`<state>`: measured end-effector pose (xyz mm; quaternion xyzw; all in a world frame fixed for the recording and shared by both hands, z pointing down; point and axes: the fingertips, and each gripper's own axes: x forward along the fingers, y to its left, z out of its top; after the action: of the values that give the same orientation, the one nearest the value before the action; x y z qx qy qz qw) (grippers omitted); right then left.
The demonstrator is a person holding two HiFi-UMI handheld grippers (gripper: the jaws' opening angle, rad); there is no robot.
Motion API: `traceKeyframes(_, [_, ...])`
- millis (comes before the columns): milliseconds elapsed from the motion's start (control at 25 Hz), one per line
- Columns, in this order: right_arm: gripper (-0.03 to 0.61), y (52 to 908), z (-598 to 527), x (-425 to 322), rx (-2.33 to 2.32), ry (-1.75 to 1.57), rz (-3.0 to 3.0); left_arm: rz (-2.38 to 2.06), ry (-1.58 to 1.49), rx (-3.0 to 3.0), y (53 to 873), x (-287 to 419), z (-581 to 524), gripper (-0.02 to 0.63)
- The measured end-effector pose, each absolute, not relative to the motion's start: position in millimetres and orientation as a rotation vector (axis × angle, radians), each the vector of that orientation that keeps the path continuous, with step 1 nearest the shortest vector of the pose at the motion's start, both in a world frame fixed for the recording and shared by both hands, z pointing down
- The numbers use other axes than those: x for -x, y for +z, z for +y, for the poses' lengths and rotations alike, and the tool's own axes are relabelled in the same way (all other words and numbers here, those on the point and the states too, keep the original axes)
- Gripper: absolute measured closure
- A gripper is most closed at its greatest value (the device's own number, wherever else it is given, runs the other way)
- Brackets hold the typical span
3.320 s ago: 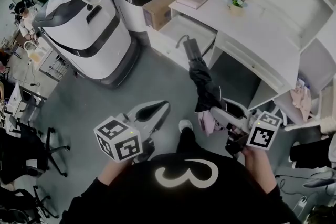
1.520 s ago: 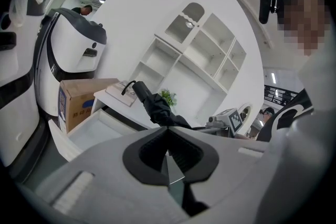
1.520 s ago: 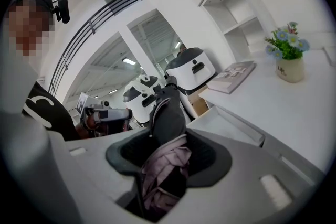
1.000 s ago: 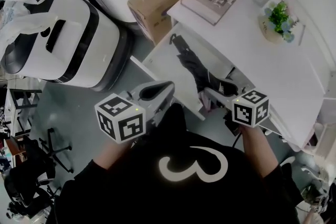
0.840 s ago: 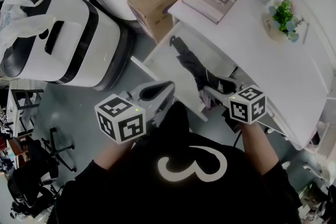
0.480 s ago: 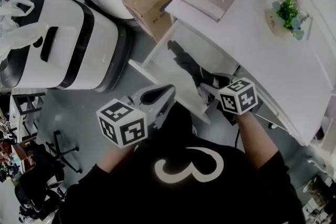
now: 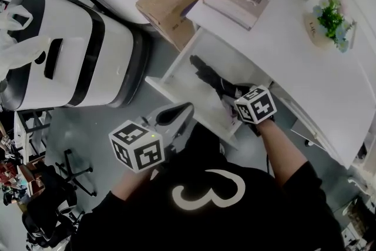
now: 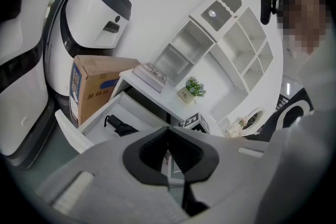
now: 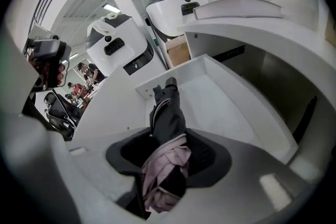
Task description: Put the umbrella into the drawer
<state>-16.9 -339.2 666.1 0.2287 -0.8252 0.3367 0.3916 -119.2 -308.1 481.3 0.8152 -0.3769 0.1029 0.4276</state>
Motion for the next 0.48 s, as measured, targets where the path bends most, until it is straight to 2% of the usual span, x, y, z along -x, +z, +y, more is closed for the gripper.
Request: traceKeyframes(480, [0.382, 708, -349, 23, -0.523, 0.689, -2.005, -0.954, 0.251, -2.000, 493, 128, -320, 0.606])
